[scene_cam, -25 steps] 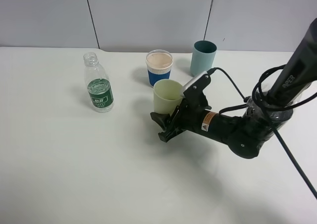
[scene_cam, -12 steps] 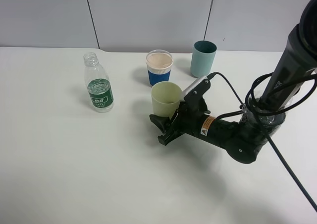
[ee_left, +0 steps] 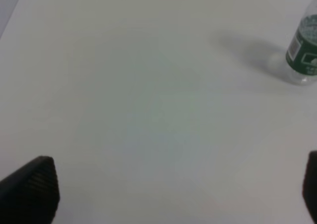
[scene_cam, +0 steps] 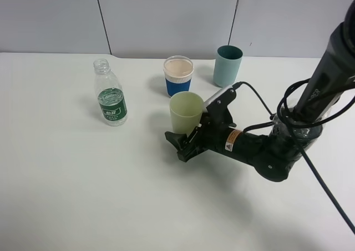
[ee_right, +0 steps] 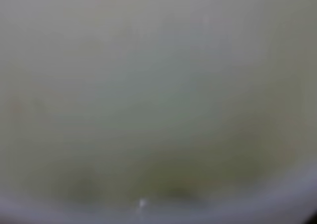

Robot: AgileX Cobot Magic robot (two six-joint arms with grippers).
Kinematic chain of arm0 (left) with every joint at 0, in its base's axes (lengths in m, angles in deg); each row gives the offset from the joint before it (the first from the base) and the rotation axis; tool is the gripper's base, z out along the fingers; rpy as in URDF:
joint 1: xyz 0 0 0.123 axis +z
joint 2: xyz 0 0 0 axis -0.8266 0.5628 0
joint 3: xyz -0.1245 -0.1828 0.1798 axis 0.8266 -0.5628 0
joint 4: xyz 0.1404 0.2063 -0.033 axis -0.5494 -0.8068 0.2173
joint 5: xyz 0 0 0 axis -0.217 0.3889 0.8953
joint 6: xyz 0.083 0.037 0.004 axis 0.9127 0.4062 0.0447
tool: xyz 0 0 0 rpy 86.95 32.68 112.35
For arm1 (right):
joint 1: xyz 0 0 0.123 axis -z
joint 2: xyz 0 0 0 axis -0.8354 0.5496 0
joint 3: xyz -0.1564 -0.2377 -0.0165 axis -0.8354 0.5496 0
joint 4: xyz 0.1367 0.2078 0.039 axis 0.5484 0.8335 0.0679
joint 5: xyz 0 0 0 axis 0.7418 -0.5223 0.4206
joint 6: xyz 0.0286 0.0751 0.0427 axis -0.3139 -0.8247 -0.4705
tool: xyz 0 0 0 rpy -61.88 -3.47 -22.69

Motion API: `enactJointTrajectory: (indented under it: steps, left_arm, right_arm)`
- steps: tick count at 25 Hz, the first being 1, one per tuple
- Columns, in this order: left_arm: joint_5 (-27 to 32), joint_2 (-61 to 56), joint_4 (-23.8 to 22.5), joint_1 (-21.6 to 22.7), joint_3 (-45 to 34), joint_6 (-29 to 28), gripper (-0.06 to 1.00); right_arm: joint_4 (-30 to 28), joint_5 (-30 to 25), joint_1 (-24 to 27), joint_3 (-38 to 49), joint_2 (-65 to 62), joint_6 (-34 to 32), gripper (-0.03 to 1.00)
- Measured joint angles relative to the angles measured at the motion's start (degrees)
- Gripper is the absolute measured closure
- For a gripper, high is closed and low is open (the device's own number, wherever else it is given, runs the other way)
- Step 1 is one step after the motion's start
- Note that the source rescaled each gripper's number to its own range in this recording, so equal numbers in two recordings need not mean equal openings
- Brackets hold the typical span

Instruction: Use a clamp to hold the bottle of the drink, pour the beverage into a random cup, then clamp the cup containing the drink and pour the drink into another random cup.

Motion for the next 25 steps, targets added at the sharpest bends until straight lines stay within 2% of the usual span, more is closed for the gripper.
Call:
enactJointTrajectory:
  steps: [7,11,15,18,21,25]
  left_arm:
    - [0.00,0.00,0.00,0.00,0.00,0.00,-0.06]
    - [0.00,0.00,0.00,0.00,0.00,0.00,-0.06]
    - [0.00,0.00,0.00,0.00,0.00,0.00,-0.06]
    - [0.00,0.00,0.00,0.00,0.00,0.00,-0.06]
    - [0.00,0.00,0.00,0.00,0.00,0.00,-0.06]
    - [0.00,0.00,0.00,0.00,0.00,0.00,-0.06]
  right_arm:
    - [-0.29,0.00,0.00,5.50,-7.63,-0.42,0.33]
    - [3.80,0.00,0.00,12.52,-15.75,-0.42,0.33]
    - [11.03,-0.54,0.00,17.05,-23.48,0.41,0.33]
    - [15.60,-6.29,0.00,17.48,-30.16,5.99,0.33]
    - [17.74,-11.67,0.84,17.54,-36.70,13.37,0.33]
    - [19.68,-16.47,4.18,17.51,-43.34,16.81,0.33]
